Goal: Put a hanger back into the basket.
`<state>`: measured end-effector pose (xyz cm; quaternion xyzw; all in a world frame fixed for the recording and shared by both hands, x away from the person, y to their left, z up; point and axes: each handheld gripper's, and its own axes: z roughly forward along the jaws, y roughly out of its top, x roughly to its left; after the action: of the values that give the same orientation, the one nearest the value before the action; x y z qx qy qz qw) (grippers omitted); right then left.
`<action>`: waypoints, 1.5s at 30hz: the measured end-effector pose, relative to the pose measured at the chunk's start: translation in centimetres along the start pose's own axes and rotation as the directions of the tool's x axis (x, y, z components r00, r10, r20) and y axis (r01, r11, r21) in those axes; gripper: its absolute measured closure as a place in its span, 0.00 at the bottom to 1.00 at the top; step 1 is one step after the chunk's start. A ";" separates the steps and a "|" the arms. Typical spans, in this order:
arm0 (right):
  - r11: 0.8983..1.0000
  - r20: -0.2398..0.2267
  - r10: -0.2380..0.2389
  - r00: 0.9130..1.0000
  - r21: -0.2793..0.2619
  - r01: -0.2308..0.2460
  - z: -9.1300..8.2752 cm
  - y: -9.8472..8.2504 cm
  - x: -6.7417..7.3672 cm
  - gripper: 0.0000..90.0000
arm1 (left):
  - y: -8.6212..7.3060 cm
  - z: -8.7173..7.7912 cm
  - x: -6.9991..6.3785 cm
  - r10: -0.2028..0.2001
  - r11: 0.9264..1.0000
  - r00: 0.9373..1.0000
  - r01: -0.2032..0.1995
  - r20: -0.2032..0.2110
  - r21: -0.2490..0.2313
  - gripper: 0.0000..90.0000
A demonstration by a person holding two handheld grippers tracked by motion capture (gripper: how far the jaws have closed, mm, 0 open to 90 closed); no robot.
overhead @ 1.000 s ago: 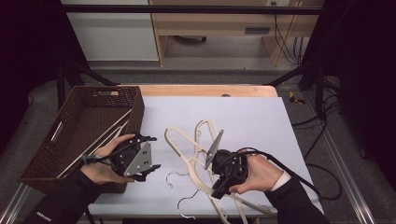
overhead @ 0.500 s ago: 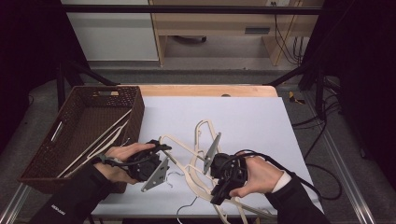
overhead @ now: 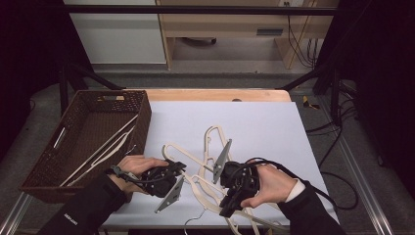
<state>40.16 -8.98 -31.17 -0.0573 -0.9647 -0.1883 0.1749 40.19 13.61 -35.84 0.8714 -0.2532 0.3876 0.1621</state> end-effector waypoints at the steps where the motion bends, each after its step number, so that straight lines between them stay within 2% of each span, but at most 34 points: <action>1: 1.000 -0.003 -0.002 1.000 -0.001 0.002 0.0 0.0 0.0 0.83 | 0.0 0.1 -0.1 0.006 1.000 1.000 -0.006 -0.002 -0.020 0.90; 3: 1.000 -0.007 0.001 1.000 0.000 -0.001 0.0 0.0 0.0 0.83 | 0.1 0.0 -0.2 0.034 0.999 0.999 -0.034 -0.001 0.003 0.92; 4: 1.000 -0.008 0.000 1.000 0.003 0.000 0.0 0.0 0.0 0.83 | 0.2 0.0 -0.4 0.020 1.000 1.000 -0.020 0.000 -0.009 0.92; 5: 1.000 -0.011 -0.002 1.000 -0.001 0.002 0.0 0.0 0.0 0.83 | 0.2 -0.2 -0.3 0.044 0.999 0.999 -0.044 0.002 0.010 0.93; 6: 1.000 -0.013 -0.010 1.000 -0.003 0.010 -0.1 0.0 0.0 0.83 | 0.3 -0.2 -0.4 0.049 0.999 0.999 -0.049 -0.004 -0.003 0.94; 8: 1.000 -0.016 -0.006 1.000 -0.007 0.006 -0.2 -0.1 0.1 0.83 | 0.4 -0.4 -0.6 0.030 1.000 1.000 -0.030 0.000 -0.007 0.94; 9: 1.000 -0.022 -0.013 1.000 -0.007 0.012 -0.3 -0.1 0.1 0.83 | 0.5 -0.7 -0.5 0.063 0.998 0.998 -0.063 -0.012 0.021 0.95; 10: 1.000 -0.020 -0.015 1.000 -0.016 0.015 -0.3 -0.2 0.2 0.82 | 0.5 -0.6 -0.7 0.034 0.999 0.999 -0.034 -0.013 -0.005 0.95; 12: 1.000 -0.026 -0.015 1.000 -0.012 0.014 -0.5 -0.2 0.2 0.82 | 0.6 -0.8 -0.6 0.036 0.999 0.999 -0.036 -0.014 0.001 0.95; 16: 0.999 -0.018 -0.020 1.000 -0.026 0.020 -0.7 -0.3 0.2 0.82 | 0.6 -1.0 -0.8 0.011 1.000 1.000 -0.012 0.017 0.016 0.95; 17: 0.999 -0.013 -0.024 1.000 -0.027 0.024 -0.8 -0.3 0.2 0.82 | 0.6 -1.2 -0.6 0.036 0.998 0.999 -0.037 0.026 0.044 0.95; 18: 0.999 -0.007 -0.024 1.000 -0.032 0.023 -0.9 -0.4 0.2 0.82 | 0.5 -1.1 -0.7 0.000 1.000 1.000 -0.001 0.021 0.020 0.95; 19: 0.999 -0.002 -0.023 1.000 -0.037 0.023 -1.0 -0.4 0.2 0.81 | 0.5 -1.3 -0.6 0.007 0.999 1.000 -0.008 0.026 0.033 0.95; 20: 0.999 0.005 -0.017 1.000 -0.047 0.017 -1.1 -0.5 0.2 0.81 | 0.4 -1.2 -0.7 -0.021 1.000 0.999 0.020 0.028 0.018 0.95; 22: 0.998 0.027 -0.013 1.000 -0.058 0.015 -1.5 -0.6 0.2 0.81 | 0.3 -1.5 -0.6 -0.043 0.999 0.998 0.042 0.038 0.022 0.95; 27: 0.995 0.103 0.000 0.995 -0.101 0.011 -2.4 -1.1 0.5 0.75 | 0.0 -1.8 -0.3 -0.092 0.995 0.995 0.090 0.028 0.046 0.95; 28: 0.993 0.122 0.004 0.992 -0.116 0.010 -2.7 -1.3 0.4 0.75 | -0.1 -1.8 -0.2 -0.107 0.993 0.994 0.105 0.038 0.048 0.95; 29: 0.992 0.145 0.013 0.989 -0.127 0.006 -3.1 -1.4 0.4 0.73 | -0.1 -1.9 -0.1 -0.116 0.992 0.993 0.114 0.028 0.052 0.95; 31: 0.984 0.208 0.018 0.978 -0.177 0.019 -4.0 -2.0 0.4 0.64 | -0.4 -2.0 0.0 -0.140 0.989 0.990 0.138 0.036 0.059 0.95; 33: 0.973 0.273 0.051 0.961 -0.232 0.014 -5.1 -2.6 0.5 0.61 | -0.6 -2.0 0.2 -0.167 0.984 0.985 0.164 0.043 0.066 0.95; 35: 0.954 0.348 0.096 0.933 -0.300 0.014 -6.1 -3.3 0.4 0.59 | -0.8 -2.0 0.4 -0.192 0.979 0.980 0.189 0.045 0.073 0.95; 36: 0.947 0.367 0.122 0.922 -0.321 0.002 -6.7 -3.7 0.3 0.57 | -0.9 -2.0 0.5 -0.205 0.977 0.978 0.201 0.045 0.078 0.95; 38: 0.917 0.416 0.194 0.889 -0.399 -0.014 -7.5 -4.4 0.2 0.51 | -1.1 -2.0 0.8 -0.231 0.970 0.972 0.226 0.052 0.085 0.95; 39: 0.900 0.446 0.231 0.865 -0.436 -0.016 -7.9 -4.8 0.1 0.45 | -1.2 -1.9 1.0 -0.251 0.965 0.966 0.245 0.062 0.089 0.95; 40: 0.881 0.476 0.267 0.838 -0.474 -0.012 -8.2 -5.1 0.0 0.40 | -1.2 -1.9 1.1 -0.260 0.963 0.964 0.254 0.059 0.093 0.95; 41: 0.868 0.506 0.294 0.811 -0.497 -0.004 -8.5 -5.5 -0.1 0.39 | -1.3 -1.8 1.2 -0.276 0.958 0.959 0.269 0.064 0.096 0.95; 43: 0.830 0.542 0.361 0.759 -0.558 0.004 -9.0 -6.3 -0.5 0.31 | -1.4 -1.7 1.4 -0.291 0.953 0.955 0.283 0.062 0.111 0.95; 44: 0.815 0.556 0.386 0.737 -0.579 0.010 -9.2 -6.6 -0.7 0.32 | -1.5 -1.7 1.5 -0.304 0.948 0.951 0.295 0.063 0.119 0.95; 45: 0.798 0.559 0.414 0.718 -0.603 0.009 -9.4 -7.0 -0.8 0.30 | -1.5 -1.7 1.6 -0.319 0.943 0.946 0.310 0.062 0.119 0.95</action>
<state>42.64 -19.09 -25.76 -0.2807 -0.8473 -0.4106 -0.1863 40.97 15.12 -33.65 0.9231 -0.0959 0.3343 0.1642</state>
